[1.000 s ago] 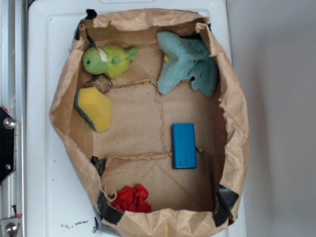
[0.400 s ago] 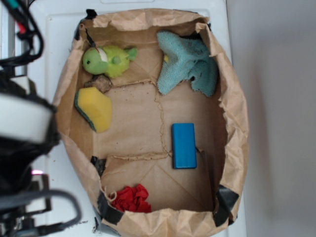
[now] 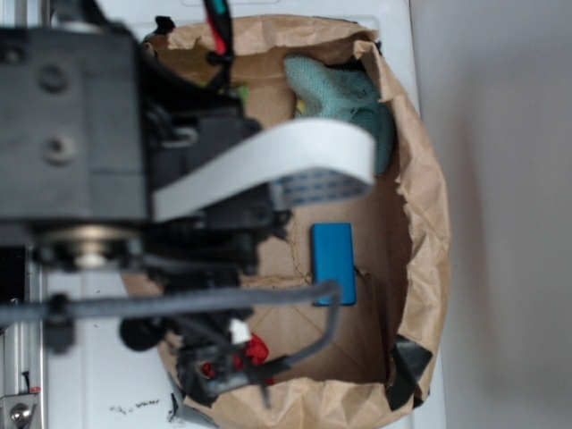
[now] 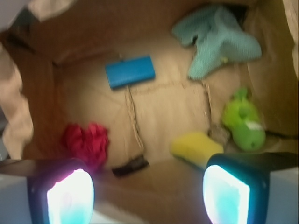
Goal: Grab the blue cloth.
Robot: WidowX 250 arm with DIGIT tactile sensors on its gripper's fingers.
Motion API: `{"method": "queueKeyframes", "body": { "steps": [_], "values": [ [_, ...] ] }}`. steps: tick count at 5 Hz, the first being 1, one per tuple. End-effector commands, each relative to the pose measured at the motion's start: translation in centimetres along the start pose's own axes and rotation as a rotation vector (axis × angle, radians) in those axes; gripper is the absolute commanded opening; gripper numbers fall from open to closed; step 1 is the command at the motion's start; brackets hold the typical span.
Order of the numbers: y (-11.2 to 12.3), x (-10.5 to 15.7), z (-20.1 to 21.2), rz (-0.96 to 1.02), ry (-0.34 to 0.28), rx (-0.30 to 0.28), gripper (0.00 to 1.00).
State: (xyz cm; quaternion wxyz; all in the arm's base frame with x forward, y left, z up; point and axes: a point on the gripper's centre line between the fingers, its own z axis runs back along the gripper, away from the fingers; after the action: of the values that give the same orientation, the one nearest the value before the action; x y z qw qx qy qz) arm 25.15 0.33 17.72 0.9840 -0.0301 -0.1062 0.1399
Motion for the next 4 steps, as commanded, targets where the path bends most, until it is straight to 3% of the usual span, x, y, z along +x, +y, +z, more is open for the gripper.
{"method": "queueKeyframes", "body": {
  "steps": [1,3,4],
  "values": [
    [0.5,3.5,-1.6,0.162,-0.121,-0.07,1.0],
    [1.7,4.6,-3.6,0.301,-0.209,-0.099,1.0],
    [1.7,5.1,-3.7,0.3,-0.198,-0.064,1.0]
  ]
}}
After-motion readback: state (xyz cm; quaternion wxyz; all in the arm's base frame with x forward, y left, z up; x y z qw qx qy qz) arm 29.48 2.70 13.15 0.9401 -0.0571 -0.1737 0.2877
